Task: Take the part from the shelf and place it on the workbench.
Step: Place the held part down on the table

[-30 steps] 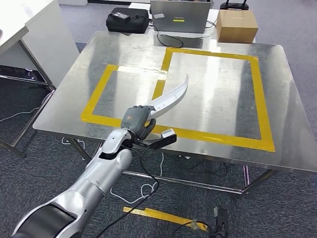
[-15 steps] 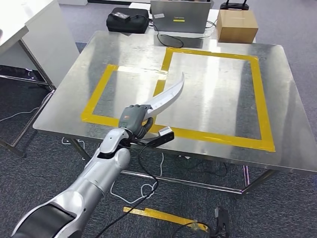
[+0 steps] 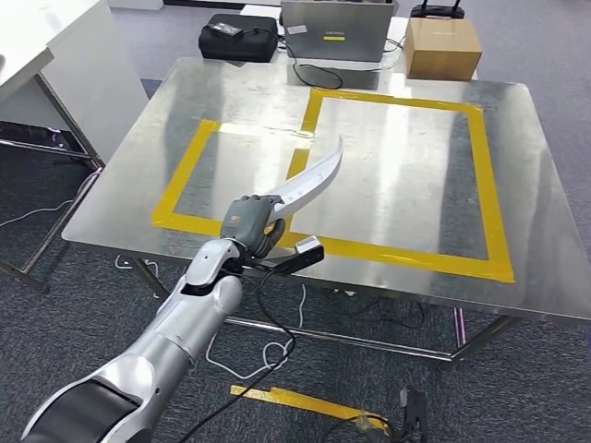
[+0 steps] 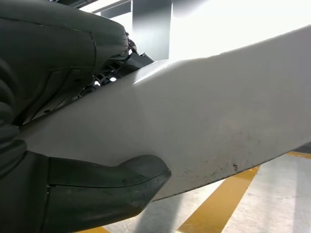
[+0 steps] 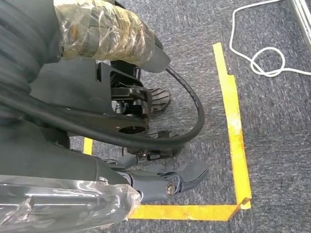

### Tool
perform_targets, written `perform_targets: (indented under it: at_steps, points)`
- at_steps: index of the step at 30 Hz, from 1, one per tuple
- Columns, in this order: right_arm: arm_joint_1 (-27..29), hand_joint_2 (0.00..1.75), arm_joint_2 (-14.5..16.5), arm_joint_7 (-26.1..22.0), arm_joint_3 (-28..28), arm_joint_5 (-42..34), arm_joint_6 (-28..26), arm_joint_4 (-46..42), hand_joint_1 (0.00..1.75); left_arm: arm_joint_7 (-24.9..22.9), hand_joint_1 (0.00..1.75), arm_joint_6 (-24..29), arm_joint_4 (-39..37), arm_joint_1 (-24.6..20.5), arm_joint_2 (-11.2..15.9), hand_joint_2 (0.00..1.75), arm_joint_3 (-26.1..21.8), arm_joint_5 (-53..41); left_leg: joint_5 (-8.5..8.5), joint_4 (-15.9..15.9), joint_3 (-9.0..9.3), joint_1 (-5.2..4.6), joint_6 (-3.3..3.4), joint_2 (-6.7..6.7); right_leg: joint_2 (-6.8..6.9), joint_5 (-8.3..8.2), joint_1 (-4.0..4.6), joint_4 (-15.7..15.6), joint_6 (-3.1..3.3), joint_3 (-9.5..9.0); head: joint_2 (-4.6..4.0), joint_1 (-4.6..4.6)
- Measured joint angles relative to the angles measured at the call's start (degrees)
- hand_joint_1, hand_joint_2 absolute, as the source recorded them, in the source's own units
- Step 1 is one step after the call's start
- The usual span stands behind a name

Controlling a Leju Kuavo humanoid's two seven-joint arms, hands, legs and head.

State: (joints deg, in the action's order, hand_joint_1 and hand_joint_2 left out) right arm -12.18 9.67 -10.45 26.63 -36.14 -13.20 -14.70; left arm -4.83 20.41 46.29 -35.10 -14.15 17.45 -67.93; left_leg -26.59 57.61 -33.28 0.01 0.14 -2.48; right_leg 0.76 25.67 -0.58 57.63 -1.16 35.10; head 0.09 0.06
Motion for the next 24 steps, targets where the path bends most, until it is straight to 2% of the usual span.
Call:
perform_targets:
  at_steps: [4, 7, 8, 9, 11, 12, 13, 14, 15, 16, 17, 18, 20, 22, 23, 24]
  points:
    - [0.1, 1.75, 0.1, 0.0, 0.0, 0.2, 0.0, -0.1, 0.00, 0.0, 1.75, 0.0, 0.0, 0.0, 0.2, 1.75, 0.0, -0.1, -0.24, 0.3, -0.25, -0.13, 0.53, 0.00, 0.04, -0.06, -0.09, -0.1, -0.41, -0.05, 0.00, 0.01]
    - [0.1, 1.75, 0.3, 0.0, -0.1, 0.4, 0.0, -0.3, 0.00, 0.0, 1.75, 0.0, 0.0, 0.0, 0.1, 1.75, -0.1, -0.3, 0.19, -1.0, 0.46, 0.26, 1.20, -0.01, -0.11, 0.44, -0.01, 0.1, -1.07, 0.10, 0.00, 0.07]
    - [0.1, 1.75, 0.3, 0.0, -0.2, 0.4, 0.0, -0.4, 0.00, 0.0, 1.75, -0.1, 0.0, -0.1, 0.1, 1.75, -0.1, -0.3, 0.42, -1.5, 0.83, 0.51, 1.40, -0.01, -0.29, 1.36, -0.02, 1.8, -1.31, 0.95, 0.00, 0.16]
    - [0.1, 1.75, 0.3, 0.0, -0.3, 0.5, 0.0, -0.4, 0.00, 0.0, 1.75, -0.1, 0.0, -0.1, 0.0, 1.75, -0.1, -0.4, 0.55, -1.8, 1.09, 0.72, 1.53, -0.01, -0.49, 2.73, -0.16, 4.7, -1.54, 2.53, 0.00, 0.26]
    - [0.2, 1.75, 0.3, 0.0, -0.4, 0.6, 0.0, -0.4, 0.00, -0.1, 1.75, -0.3, 0.0, 0.0, -0.1, 1.75, -0.1, -0.5, 0.40, -1.9, 1.22, 0.84, 1.65, 0.04, -0.64, 5.58, -0.48, 12.4, -2.15, 6.76, 0.00, 0.38]
    - [0.3, 1.75, 0.3, 0.0, -0.5, 0.7, 0.0, -0.4, 0.00, -0.1, 1.75, -0.3, 0.0, 0.2, -0.1, 1.75, -0.1, -0.5, 0.23, -1.9, 1.32, 0.91, 1.55, 0.06, -0.64, 5.96, -0.67, 14.9, -2.44, 8.36, 0.00, 0.37]
    - [0.4, 1.75, 0.3, 0.0, -0.6, 0.7, 0.0, -0.4, 0.00, -0.1, 1.75, -0.4, 0.0, 0.4, -0.1, 1.75, -0.2, -0.5, 0.00, -1.8, 1.51, 1.01, 1.34, 0.09, -0.63, 5.18, -0.86, 15.2, -2.71, 8.92, 0.00, 0.37]
    - [0.4, 1.75, 0.3, 0.0, -0.7, 0.8, 0.0, -0.4, 0.00, -0.1, 1.75, -0.4, 0.0, 0.5, -0.1, 1.75, -0.2, -0.6, -0.32, -1.7, 1.80, 1.21, 1.01, 0.12, -0.55, 3.25, -1.07, 13.0, -2.98, 8.18, 0.00, 0.37]
    - [0.4, 1.75, 0.3, 0.0, -0.8, 0.8, 0.0, -0.4, 0.00, -0.2, 1.75, -0.4, -0.1, 0.6, -0.1, 1.75, -0.2, -0.6, -0.77, -1.6, 2.18, 1.43, 0.58, 0.13, -0.32, 0.78, -1.33, 9.0, -3.31, 6.52, 0.00, 0.38]
    - [0.4, 1.75, 0.3, 0.0, -0.8, 0.9, 0.0, -0.4, 0.00, -0.2, 1.75, -0.4, -0.1, 0.5, -0.1, 1.75, -0.2, -0.6, -1.26, -1.4, 2.49, 1.52, 0.08, 0.12, -0.06, -0.84, -1.35, 5.3, -3.60, 4.49, -0.01, 0.51]
    - [0.3, 1.75, 0.3, 0.0, -0.9, 0.9, 0.0, -0.4, 0.00, -0.2, 1.75, -0.4, -0.1, 0.5, -0.1, 1.75, -0.2, -0.7, -1.72, -1.0, 2.66, 1.52, -0.40, 0.11, 0.18, -1.65, -1.37, 2.2, -3.49, 2.80, -0.01, 0.63]
    - [0.3, 1.75, 0.4, 0.0, -0.9, 1.0, 0.0, -0.4, 0.00, -0.2, 1.75, -0.4, -0.1, 0.4, 0.0, 1.75, -0.3, -0.7, -2.05, -0.8, 2.75, 1.44, -0.79, 0.08, 0.32, -1.56, -1.30, 0.7, -3.14, 1.84, -0.01, 0.66]
    - [0.3, 1.75, 0.4, 0.1, -1.0, 1.1, 0.1, -0.4, 0.00, -0.3, 1.75, -0.4, -0.1, 0.3, -0.1, 1.75, -0.3, -0.8, -2.48, -0.7, 2.95, 1.33, -1.39, -0.06, 0.08, -0.37, -1.11, 0.6, -1.66, 1.44, 0.00, 0.49]
    - [0.4, 1.75, 0.4, 0.2, -1.1, 1.3, 0.1, -0.5, 0.00, -0.3, 1.75, -0.4, -0.1, 0.3, -0.2, 1.75, -0.4, -1.0, -3.36, -0.1, 3.07, 1.53, -1.89, 0.18, -0.33, 0.34, -1.06, 0.9, -0.47, 1.09, 0.00, 0.20]
    - [0.4, 1.75, 0.4, 0.1, -1.2, 1.4, 0.1, -0.5, 0.00, -0.3, 1.75, -0.4, -0.1, 0.2, -0.2, 1.75, -0.4, -1.0, -4.31, 1.6, 2.35, 1.59, -2.03, 0.55, -0.50, 0.67, -1.06, 0.9, 0.04, 0.76, 0.00, 0.11]
    - [0.3, 1.75, 0.4, 0.1, -1.3, 1.4, 0.1, -0.5, 0.00, -0.3, 1.75, -0.4, -0.1, 0.2, -0.2, 1.75, -0.4, -1.1, -5.61, 4.6, 0.80, 1.59, -2.07, 1.06, -0.66, 0.98, -1.03, 0.8, 0.46, 0.40, 0.00, -0.04]
